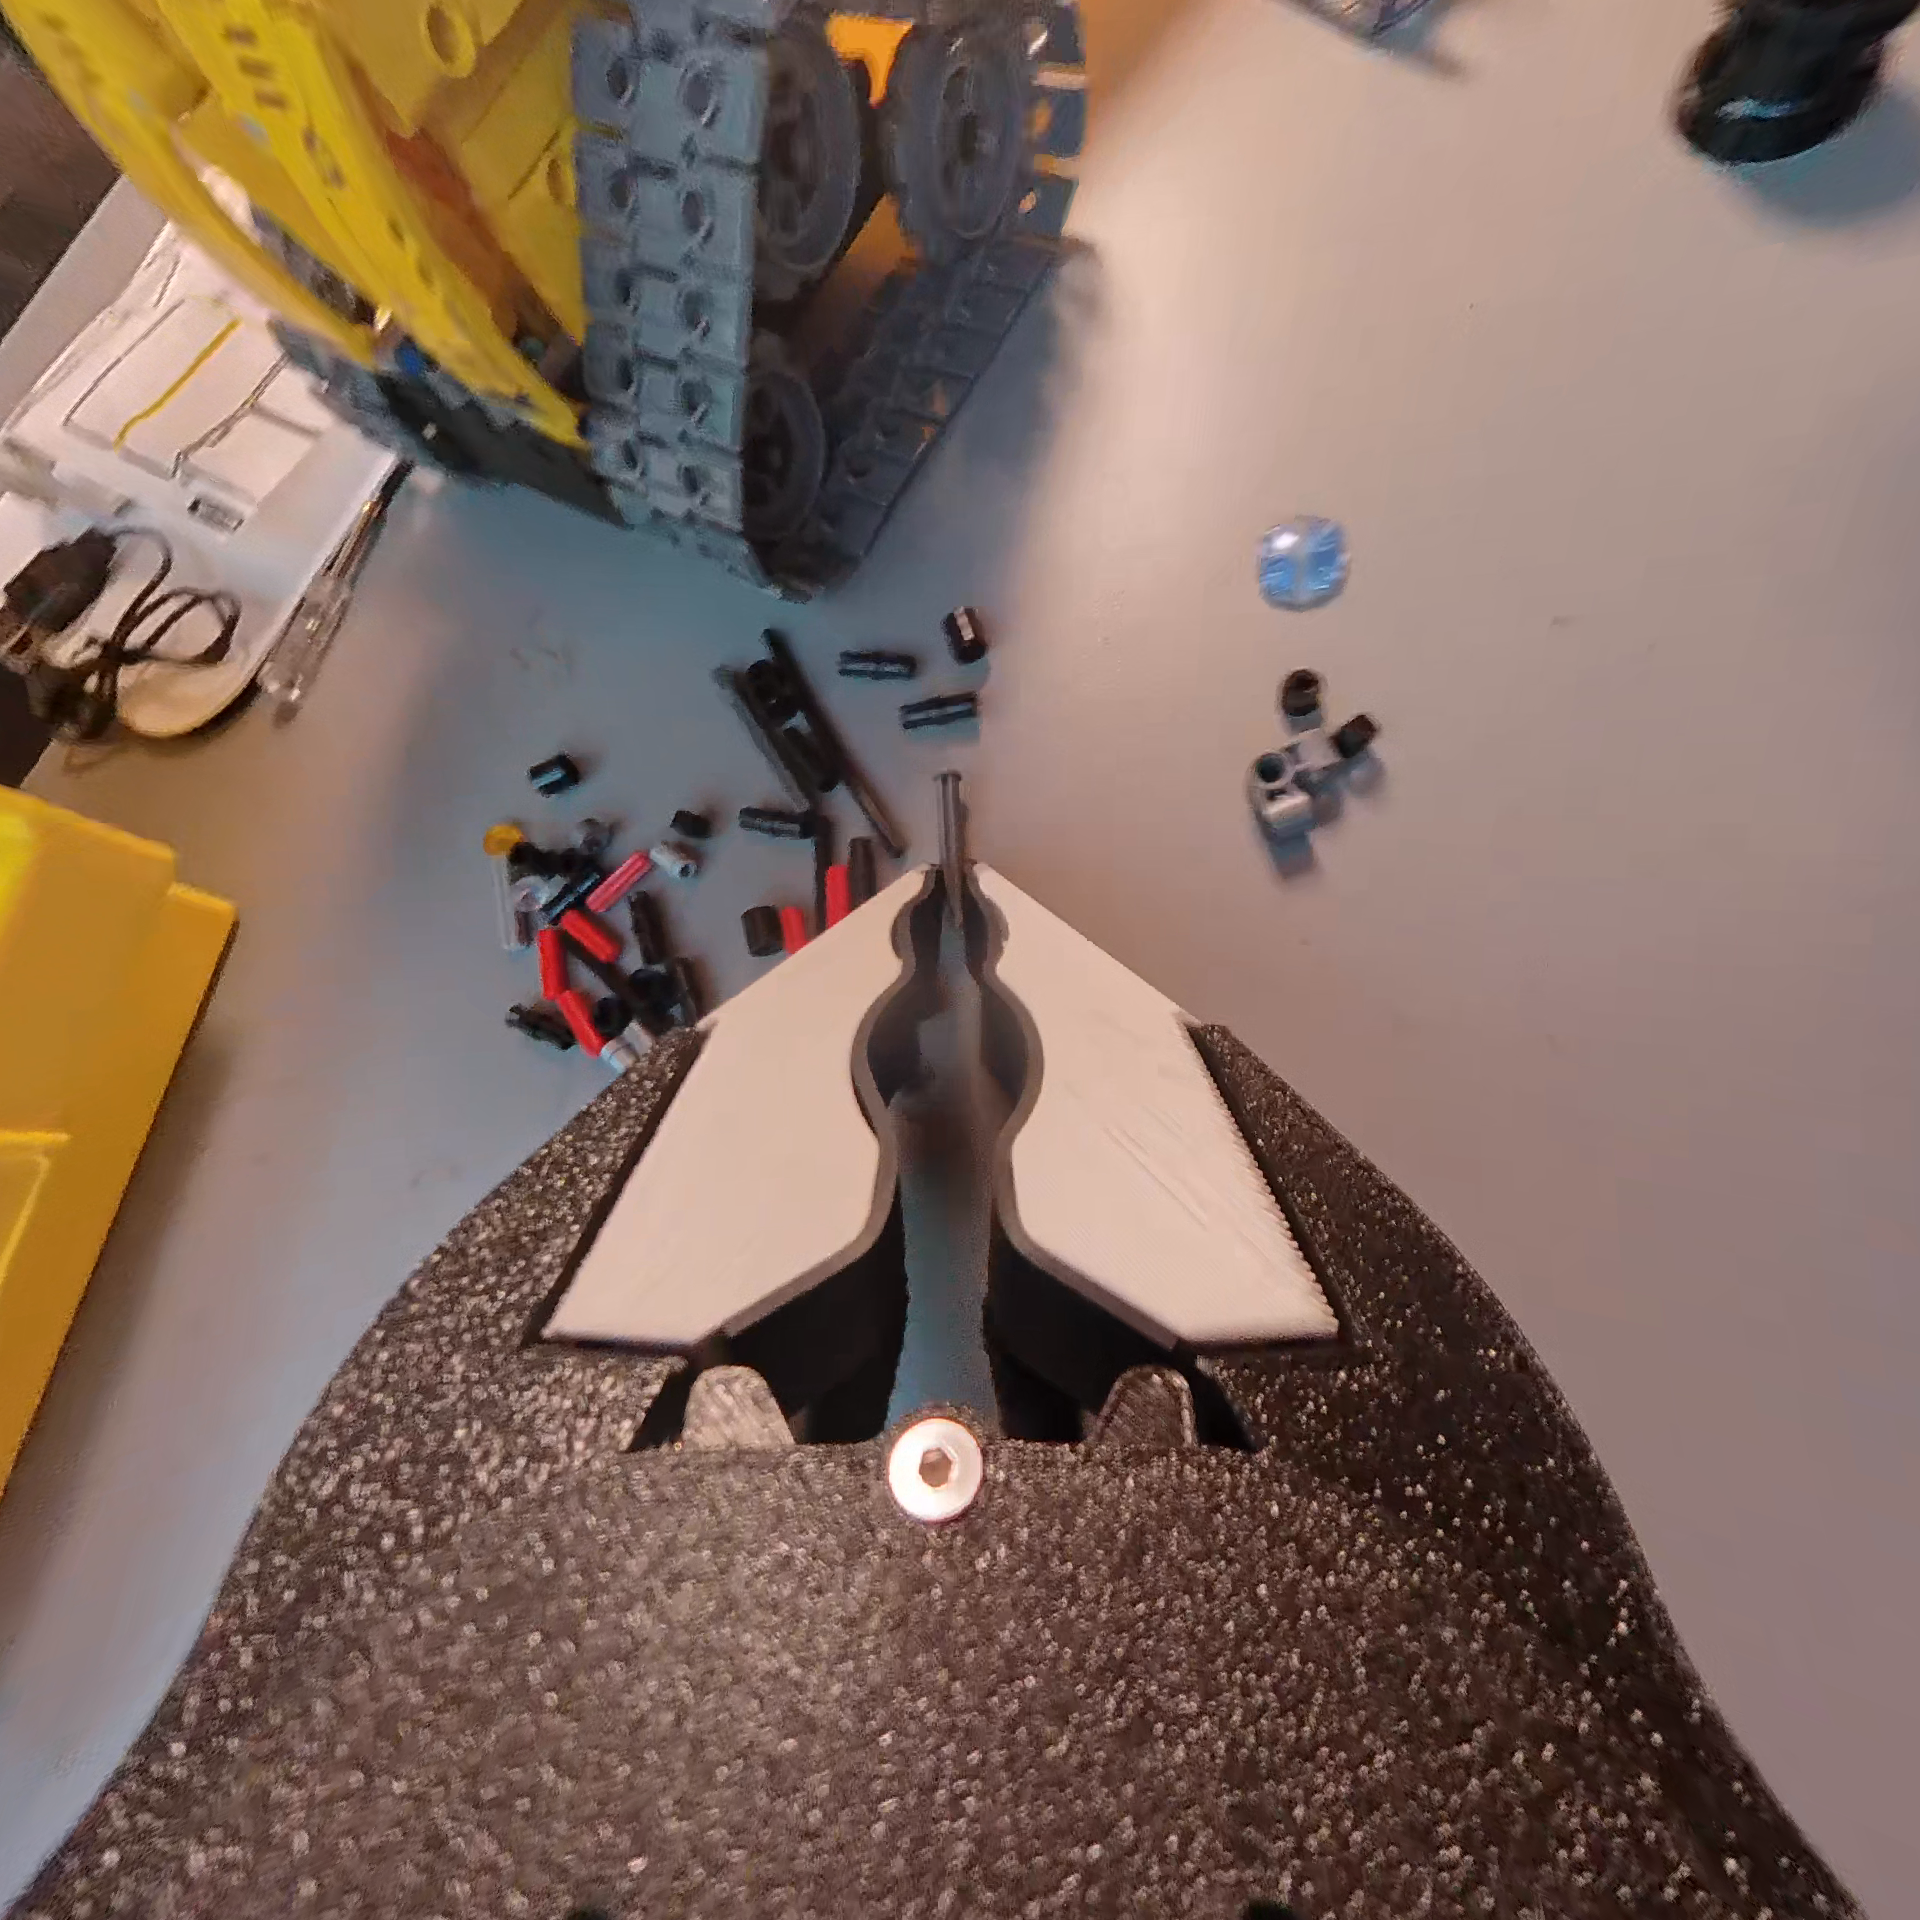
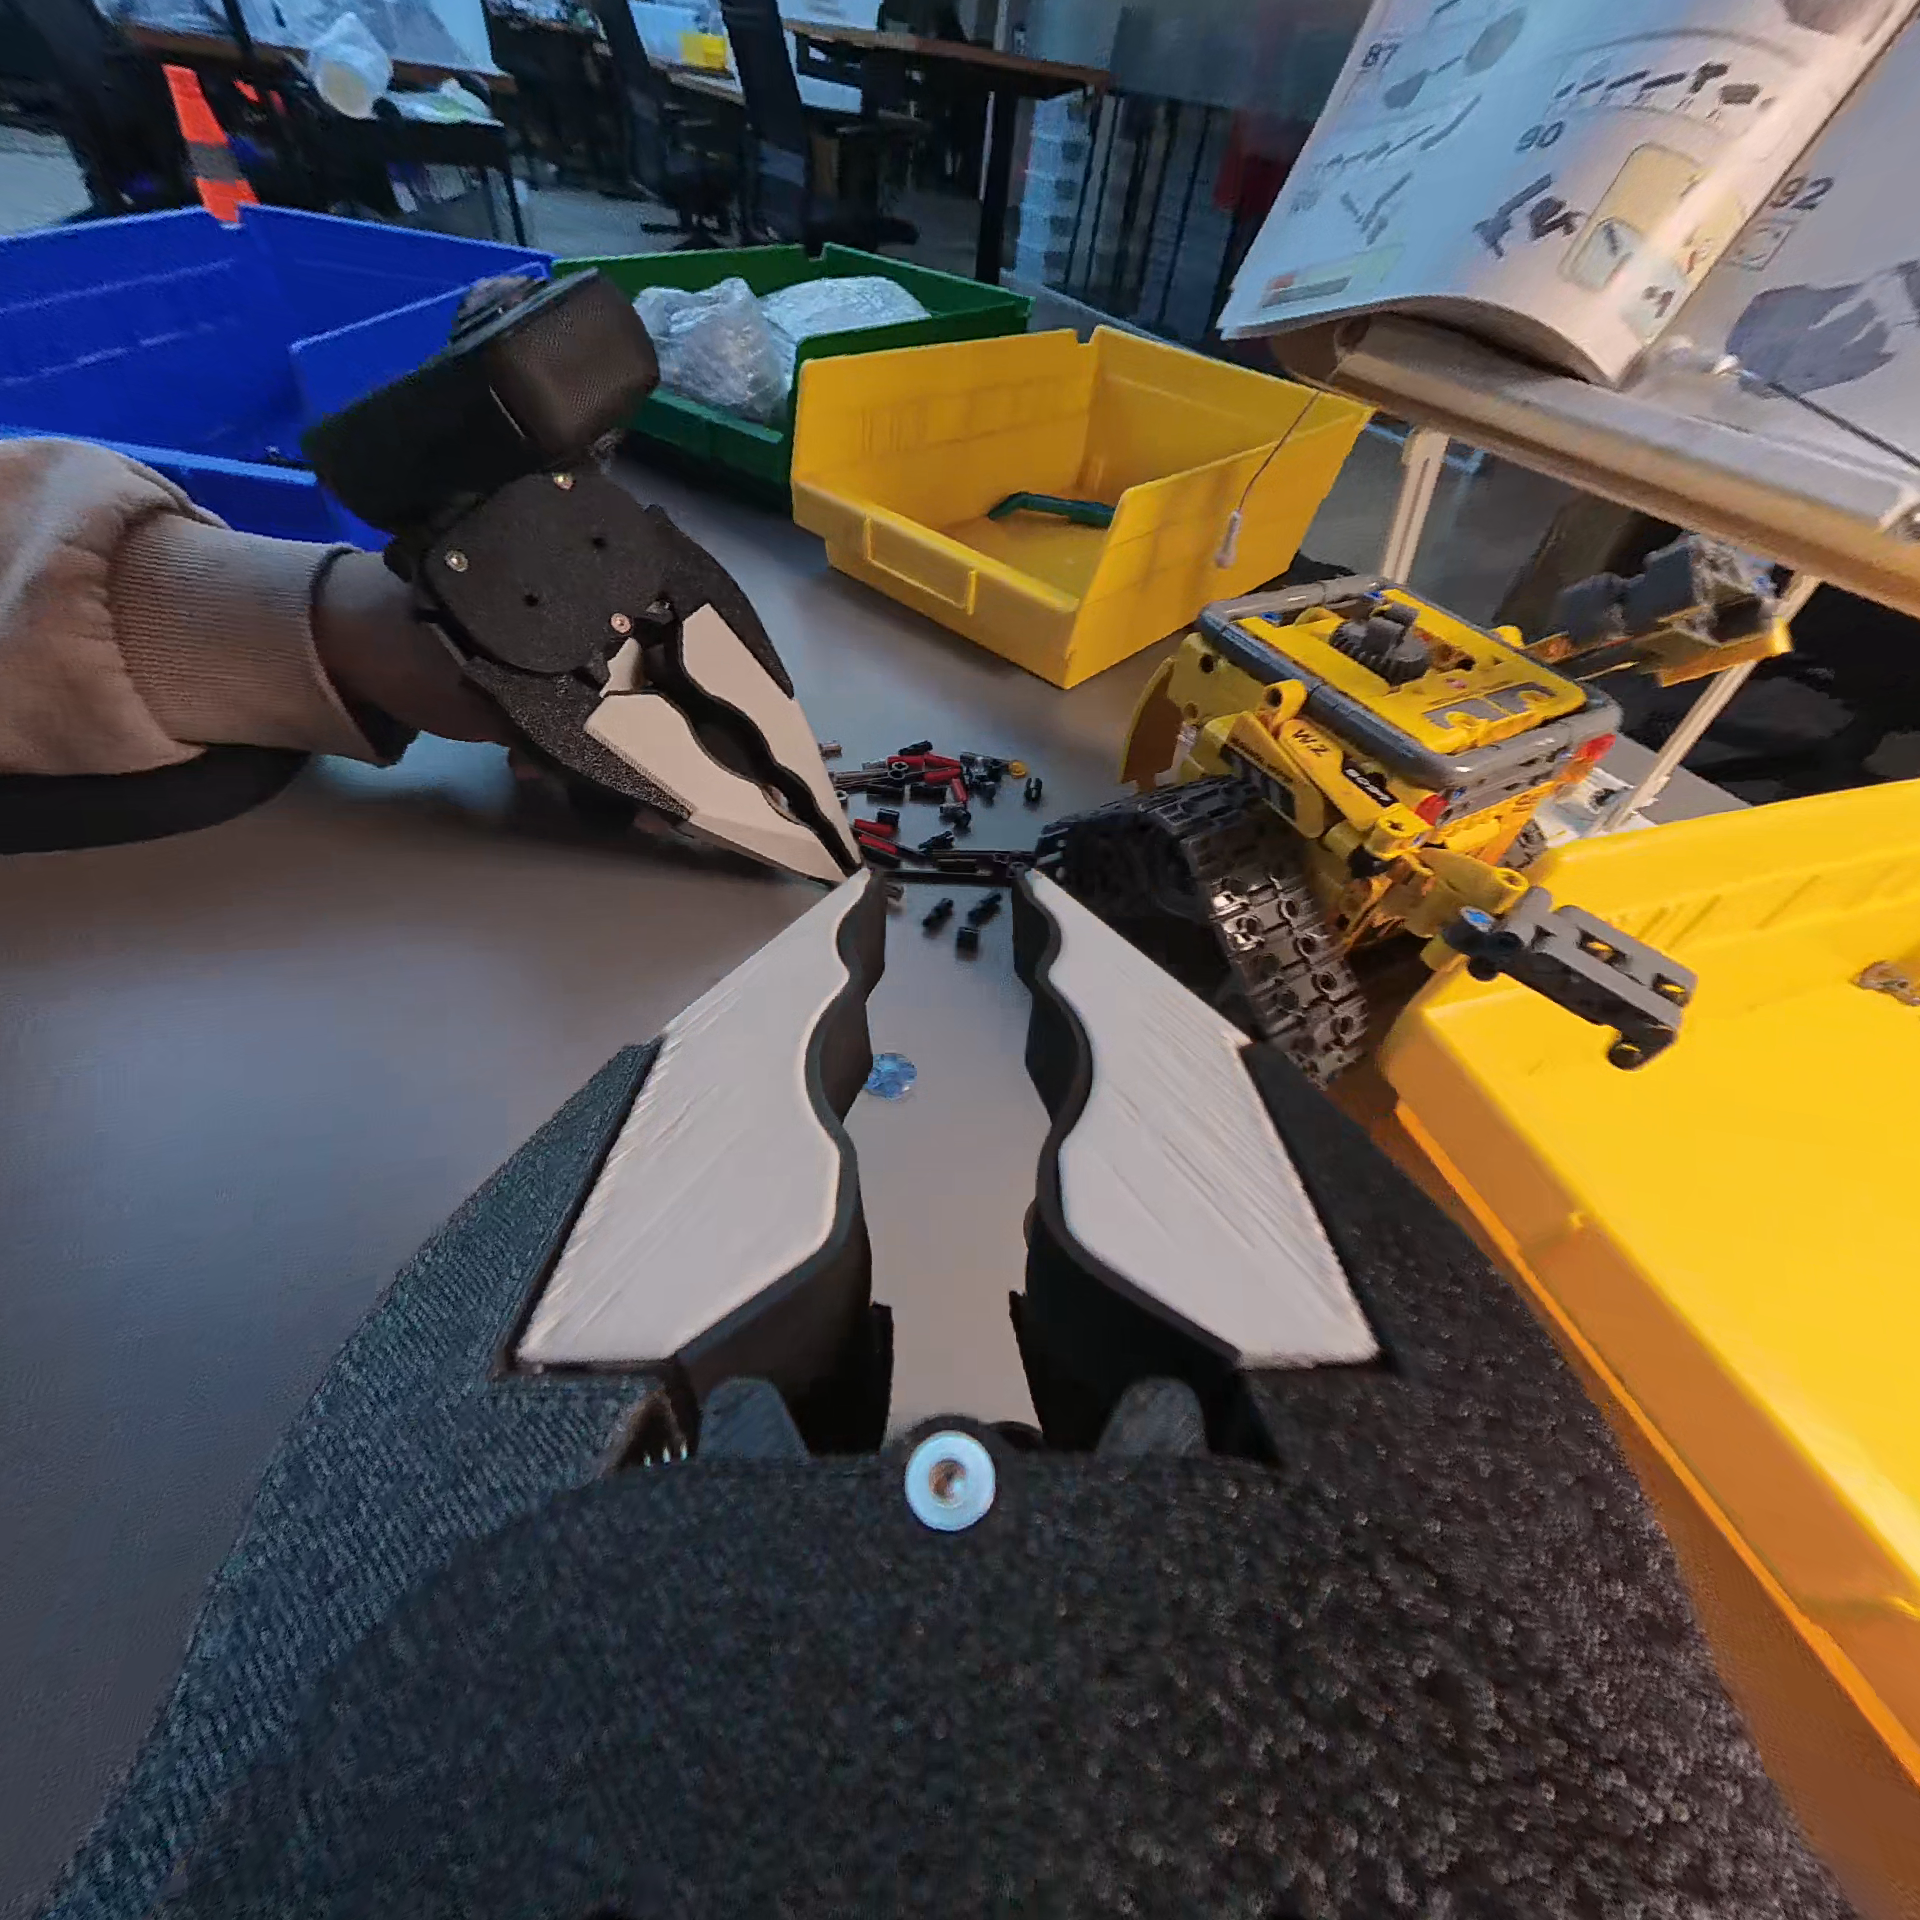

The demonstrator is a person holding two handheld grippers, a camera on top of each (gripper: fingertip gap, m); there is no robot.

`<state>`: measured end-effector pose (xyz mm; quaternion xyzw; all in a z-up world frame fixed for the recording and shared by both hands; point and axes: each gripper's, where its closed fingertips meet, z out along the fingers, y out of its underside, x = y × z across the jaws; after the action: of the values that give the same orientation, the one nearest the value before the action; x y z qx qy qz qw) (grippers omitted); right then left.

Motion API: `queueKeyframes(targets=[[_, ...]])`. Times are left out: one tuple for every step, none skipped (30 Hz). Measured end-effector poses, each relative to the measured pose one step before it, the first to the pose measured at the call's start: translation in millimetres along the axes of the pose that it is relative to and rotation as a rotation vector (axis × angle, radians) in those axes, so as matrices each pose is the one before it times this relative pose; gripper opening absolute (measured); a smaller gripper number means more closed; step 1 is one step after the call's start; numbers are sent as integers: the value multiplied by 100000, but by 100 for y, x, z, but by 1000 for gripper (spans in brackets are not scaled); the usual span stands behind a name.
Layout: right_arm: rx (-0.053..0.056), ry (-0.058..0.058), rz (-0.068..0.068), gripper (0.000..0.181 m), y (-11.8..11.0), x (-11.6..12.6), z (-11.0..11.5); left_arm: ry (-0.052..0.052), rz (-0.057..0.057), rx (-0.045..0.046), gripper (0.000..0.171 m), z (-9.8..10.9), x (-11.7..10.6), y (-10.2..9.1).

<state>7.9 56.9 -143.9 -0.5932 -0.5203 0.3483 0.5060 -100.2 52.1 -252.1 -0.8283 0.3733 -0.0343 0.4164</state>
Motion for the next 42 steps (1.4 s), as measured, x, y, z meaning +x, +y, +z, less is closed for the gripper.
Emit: queueKeyframes(targets=[[328,-2261,-1714,22,97,-602,297,7149,2064,6081,3,-646,1242,-855],[-660,-2769,-3028,22,172,-792,313,7402,890,6638,3,-798,1356,-1052],[-1353,-3350,-3960,23,172,-1003,330,5920,-1055,4762,3,-723,1124,-912],[-698,-3957,-5420,23,38,-1229,297,8016,-478,5436,3,-703,1502,-980],[-613,-5762,-6674,23,-1,-1617,278,7154,101,7253,3,-644,1542,-1202],[-2105,-5328,-6130,23,169,-1535,367,5102,-882,5401,3,-444,1263,-955],[-2921,-2900,-5044,24,290,-1056,437,4172,197,2740,3,-200,1143,-539],[-1110,-1959,-3870,24,58,-809,388,2118,1580,522,3,5,829,-135],[1425,-2606,-1566,24,-319,-769,248,1126,1660,-1445,3,152,587,200],[1911,-2579,594,23,-397,-574,169,1065,1070,-700,3,168,452,130],[402,-2092,669,17,-133,-374,136,1596,-18,1242,3,122,422,-156],[-1212,-1284,-571,14,146,-216,131,2283,-393,1426,3,80,439,-197],[-1529,-50,-1294,10,235,-55,102,906,144,173,3,107,181,-11],[-361,-389,-894,8,69,-116,27,99,476,-628,3,99,33,146],[75,-1249,-30,5,16,-252,4,603,-155,205,3,48,78,33],[-70,-972,250,4,32,-199,-17,976,-671,443,3,7,126,-8],[489,-679,314,4,-42,-151,-46,545,-64,129,3,10,100,3],[162,-454,267,3,15,-127,-28,12,488,-151,3,35,38,2],[-271,-307,104,3,83,-48,-14,-35,258,-268,3,62,35,35],[-202,-612,183,3,73,-66,-30,2,-84,71,3,51,10,-8],[98,-371,473,3,4,30,-58,-361,-228,677,3,6,-35,-110],[734,-433,982,3,-109,81,-110,-443,-241,1193,4,-69,-58,-212],[1042,-541,1221,3,-187,158,-183,-951,-169,1019,4,-137,-154,-178],[345,451,780,2,-126,431,-334,-1806,125,-204,7,-216,-353,42],[219,3752,426,3,-150,1158,-585,-1420,-290,-1176,16,-289,-387,216],[939,5464,747,3,-309,1778,-866,-512,-1273,-1522,22,-334,-312,278],[435,8425,2216,3,-264,2678,-1030,-1487,-1330,-1651,26,-319,-473,320],[-1147,11057,2661,3,1,3508,-1033,-3656,-167,-1507,27,-297,-763,324],[-2143,11702,2941,2,245,3975,-828,-3661,737,-2112,27,-219,-718,464],[-3067,12501,2438,2,498,4349,-469,-3044,56,-2790,26,-86,-650,572],[-5667,12841,927,2,1012,4465,93,-3450,-1113,-3324,26,38,-732,696],[-9223,10190,-634,3,1690,3930,817,-4072,-1325,-3957,25,169,-845,822],[-11859,6358,-171,3,2165,2998,1456,-4298,-303,-3979,24,241,-851,866],[-10748,3176,829,3,1925,2051,1769,-4486,636,-3245,23,261,-811,776],[-7898,821,1164,3,1356,1259,1811,-2909,520,-2418,22,269,-517,622],[-4809,1687,1590,3,788,1048,1653,-1062,-314,-1489,22,281,-209,439],[-3861,1309,1787,3,531,737,1458,-150,-472,-1102,22,265,0,277],[-4845,1216,1649,3,583,570,1302,-656,745,-1965,22,222,4,247],[-4097,3336,443,3,445,799,1109,-1155,1628,-990,22,167,22,93],[-3137,5667,-176,3,345,1162,920,-884,1943,-467,22,118,119,23],[-2369,5559,751,3,323,1221,789,-833,2078,-407,22,122,155,-19],[-868,3318,2413,8,188,958,650,-843,2213,-442,22,144,176,-17]])
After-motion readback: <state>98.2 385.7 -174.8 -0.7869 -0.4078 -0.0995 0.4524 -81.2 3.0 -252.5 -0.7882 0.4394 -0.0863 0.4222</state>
